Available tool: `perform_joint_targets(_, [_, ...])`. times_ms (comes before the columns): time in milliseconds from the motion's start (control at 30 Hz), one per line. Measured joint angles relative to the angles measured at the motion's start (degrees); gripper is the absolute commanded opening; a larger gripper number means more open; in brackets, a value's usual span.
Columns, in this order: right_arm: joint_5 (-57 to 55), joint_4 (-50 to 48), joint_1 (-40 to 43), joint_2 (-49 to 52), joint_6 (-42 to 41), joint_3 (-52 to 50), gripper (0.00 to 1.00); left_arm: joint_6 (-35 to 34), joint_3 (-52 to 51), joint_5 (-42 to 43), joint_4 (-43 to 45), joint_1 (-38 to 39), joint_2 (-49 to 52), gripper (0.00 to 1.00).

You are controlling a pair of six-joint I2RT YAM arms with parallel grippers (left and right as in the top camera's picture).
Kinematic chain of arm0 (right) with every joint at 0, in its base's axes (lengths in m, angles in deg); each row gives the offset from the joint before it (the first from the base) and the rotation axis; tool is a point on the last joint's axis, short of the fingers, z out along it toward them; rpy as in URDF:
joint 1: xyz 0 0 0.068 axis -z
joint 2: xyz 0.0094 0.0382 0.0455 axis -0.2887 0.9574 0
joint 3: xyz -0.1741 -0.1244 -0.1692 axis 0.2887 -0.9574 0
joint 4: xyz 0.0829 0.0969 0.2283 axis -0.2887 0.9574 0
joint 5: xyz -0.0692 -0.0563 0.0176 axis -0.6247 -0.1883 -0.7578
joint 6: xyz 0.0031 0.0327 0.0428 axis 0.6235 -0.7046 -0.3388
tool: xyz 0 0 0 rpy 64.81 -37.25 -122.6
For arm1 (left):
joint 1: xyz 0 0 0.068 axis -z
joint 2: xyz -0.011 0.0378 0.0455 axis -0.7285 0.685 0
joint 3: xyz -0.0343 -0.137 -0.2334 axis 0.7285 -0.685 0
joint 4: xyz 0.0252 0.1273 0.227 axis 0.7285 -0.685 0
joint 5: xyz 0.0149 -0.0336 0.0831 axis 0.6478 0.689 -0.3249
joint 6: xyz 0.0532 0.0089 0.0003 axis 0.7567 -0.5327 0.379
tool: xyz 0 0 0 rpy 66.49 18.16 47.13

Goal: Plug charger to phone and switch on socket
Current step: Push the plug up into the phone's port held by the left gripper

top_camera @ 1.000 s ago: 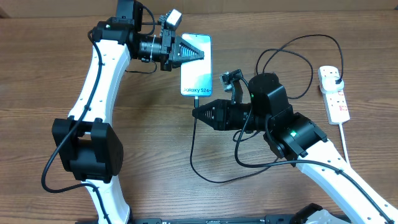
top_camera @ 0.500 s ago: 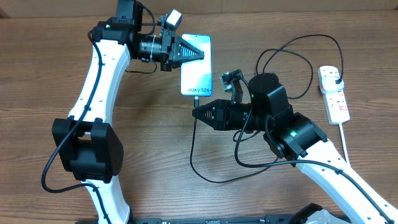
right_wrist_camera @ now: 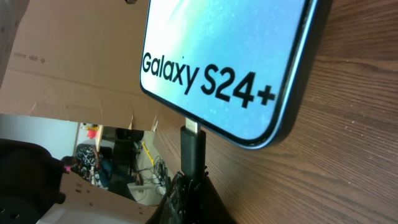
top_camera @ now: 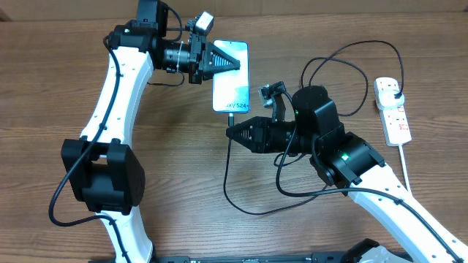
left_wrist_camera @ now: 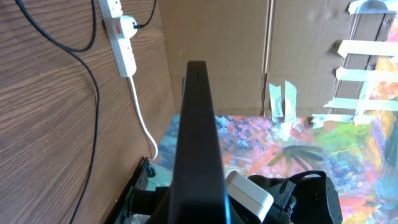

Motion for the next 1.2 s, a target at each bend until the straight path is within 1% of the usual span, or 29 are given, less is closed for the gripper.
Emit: perform_joint_targets(1200, [-0.5,0.1,0.0,0.0,0.0,0.0,0.04,0.2,0.0,-1.2,0.0,0.0,0.0,0.04])
